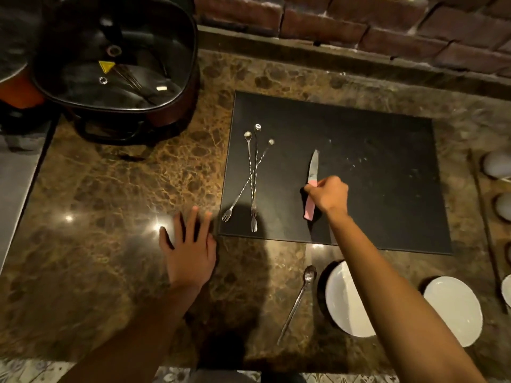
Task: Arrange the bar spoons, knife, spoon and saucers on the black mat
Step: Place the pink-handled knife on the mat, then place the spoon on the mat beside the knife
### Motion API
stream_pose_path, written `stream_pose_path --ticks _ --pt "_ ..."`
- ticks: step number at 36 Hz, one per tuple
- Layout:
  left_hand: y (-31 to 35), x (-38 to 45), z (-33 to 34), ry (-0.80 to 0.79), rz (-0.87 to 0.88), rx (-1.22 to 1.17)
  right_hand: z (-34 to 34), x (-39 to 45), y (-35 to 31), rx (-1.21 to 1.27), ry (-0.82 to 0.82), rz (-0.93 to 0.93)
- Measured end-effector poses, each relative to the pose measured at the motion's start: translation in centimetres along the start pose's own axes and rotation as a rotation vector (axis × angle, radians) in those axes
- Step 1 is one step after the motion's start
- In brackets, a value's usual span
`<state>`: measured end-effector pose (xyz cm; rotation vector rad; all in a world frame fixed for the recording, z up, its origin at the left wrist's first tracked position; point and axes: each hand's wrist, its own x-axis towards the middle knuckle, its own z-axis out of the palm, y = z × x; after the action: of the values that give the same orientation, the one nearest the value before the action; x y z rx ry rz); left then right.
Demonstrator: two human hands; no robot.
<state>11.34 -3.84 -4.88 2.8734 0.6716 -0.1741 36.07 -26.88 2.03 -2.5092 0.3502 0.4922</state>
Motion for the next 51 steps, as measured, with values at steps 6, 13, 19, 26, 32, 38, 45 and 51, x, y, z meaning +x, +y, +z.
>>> stream_pose_path --ticks 6,13,19,26,32,38,45,51 --pt "-0.1 0.1 0.2 -0.025 -0.011 0.01 0.6 1.8 -1.4 -0.025 -0.002 0.003" --pt "0.0 0.1 0.1 -0.022 -0.011 0.006 1.3 0.8 -1.6 -0.042 -0.024 -0.031" --pt "0.0 0.0 0.1 -0.025 -0.018 0.008 1.2 -0.3 -1.4 -0.038 -0.02 -0.084" --pt "-0.2 0.1 0.6 -0.02 -0.017 -0.006 -0.1 -5.2 1.5 0.115 0.078 -0.001" --pt "-0.2 0.1 0.4 -0.02 -0.013 -0.027 0.6 -14.9 6.4 0.058 -0.014 0.057" --pt "-0.2 0.1 0.0 -0.034 0.0 -0.036 2.7 -20.7 9.8 -0.136 -0.151 0.095" --pt "0.0 -0.1 0.0 -0.016 0.005 -0.04 4.1 -22.2 9.9 -0.177 -0.085 0.16" --pt "-0.3 -0.2 0.7 0.074 0.032 -0.03 4.1 -22.8 9.8 -0.106 -0.107 0.191"
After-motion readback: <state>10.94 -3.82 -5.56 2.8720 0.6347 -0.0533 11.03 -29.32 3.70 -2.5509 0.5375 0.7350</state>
